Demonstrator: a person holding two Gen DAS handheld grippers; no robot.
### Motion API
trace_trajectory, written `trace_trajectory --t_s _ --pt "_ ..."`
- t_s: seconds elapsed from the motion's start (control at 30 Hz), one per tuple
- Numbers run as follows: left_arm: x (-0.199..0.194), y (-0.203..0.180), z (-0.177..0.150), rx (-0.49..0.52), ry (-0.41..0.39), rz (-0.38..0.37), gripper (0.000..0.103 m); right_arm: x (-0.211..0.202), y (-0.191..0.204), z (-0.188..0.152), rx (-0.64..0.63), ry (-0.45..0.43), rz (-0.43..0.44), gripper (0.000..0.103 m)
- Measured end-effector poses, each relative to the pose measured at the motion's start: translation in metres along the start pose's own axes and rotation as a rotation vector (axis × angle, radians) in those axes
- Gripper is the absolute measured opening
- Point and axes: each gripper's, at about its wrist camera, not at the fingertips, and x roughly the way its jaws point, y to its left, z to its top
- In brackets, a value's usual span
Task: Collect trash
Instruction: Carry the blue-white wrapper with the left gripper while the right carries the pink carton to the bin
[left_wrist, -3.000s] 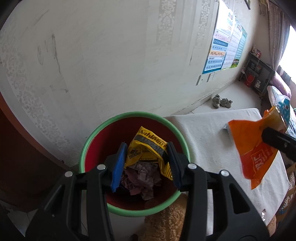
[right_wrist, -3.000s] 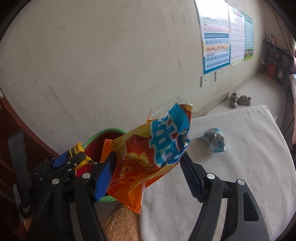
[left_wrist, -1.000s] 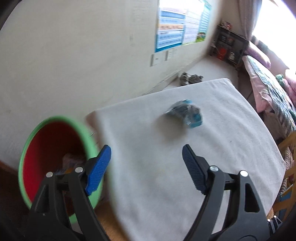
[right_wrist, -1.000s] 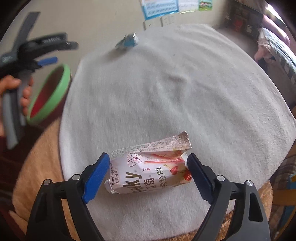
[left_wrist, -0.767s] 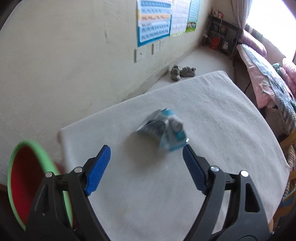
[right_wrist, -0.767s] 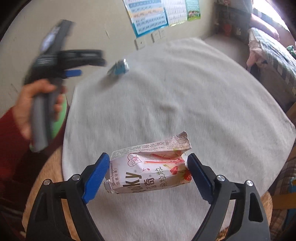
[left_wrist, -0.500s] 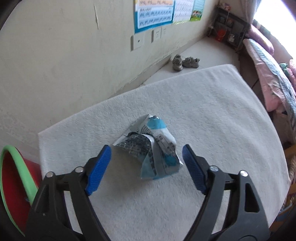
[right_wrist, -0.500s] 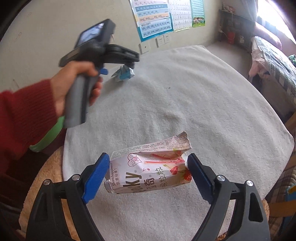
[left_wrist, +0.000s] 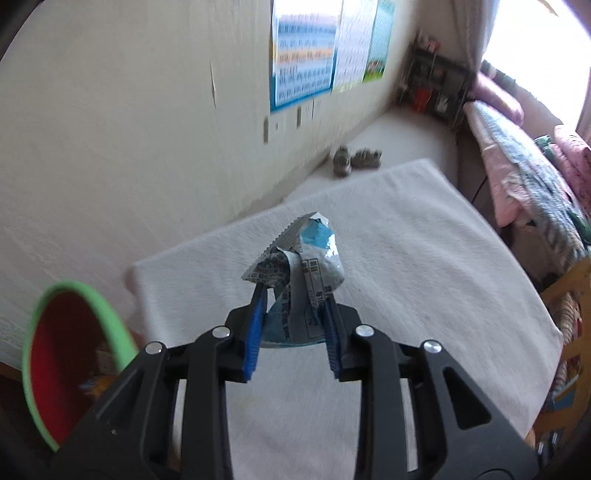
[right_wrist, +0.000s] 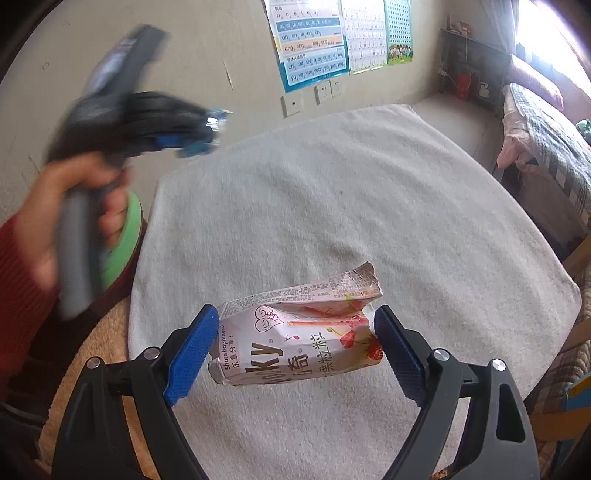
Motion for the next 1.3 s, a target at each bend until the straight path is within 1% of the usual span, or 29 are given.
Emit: trace_trajectory --t_s 0.07,0.17,0.27,0.4,0.53,0.67,0.83,1.3 --pt "-0.021 0.002 -0.007 0.025 -0.019 0.005 0.028 -0.001 0.003 0.007 -0.012 -0.011 0.002 0.083" --pt "-0.046 0.01 -0.018 0.018 -0.034 -0.003 0.028 -0.006 0.012 0.017 -0.033 -0.037 -0.004 0.083" --pt "-0.063 0.016 -0.023 0.012 -0.043 -0.001 0.028 -0.014 0.018 0.031 -0.044 -0.07 -0.008 0.083" --pt "-0.077 0.026 -0.028 -0.009 -0.06 0.01 0.028 -0.025 0.025 0.053 -0.056 -0.118 -0.014 0.083" --pt "-0.086 0.039 -0.031 -0.045 -0.071 0.013 0.028 -0.033 0.031 0.07 -0.061 -0.152 -0.02 0.083" --pt "-0.096 0.047 -0.034 -0.042 -0.098 0.063 0.028 -0.038 0.04 0.08 -0.079 -0.172 -0.018 0.083" --pt "-0.101 0.058 -0.037 -0.072 -0.104 0.073 0.028 -0.042 0.054 0.088 -0.11 -0.19 -0.01 0.083" --pt "-0.105 0.096 -0.043 -0.144 -0.108 0.12 0.028 -0.04 0.089 0.097 -0.182 -0.197 0.016 0.083"
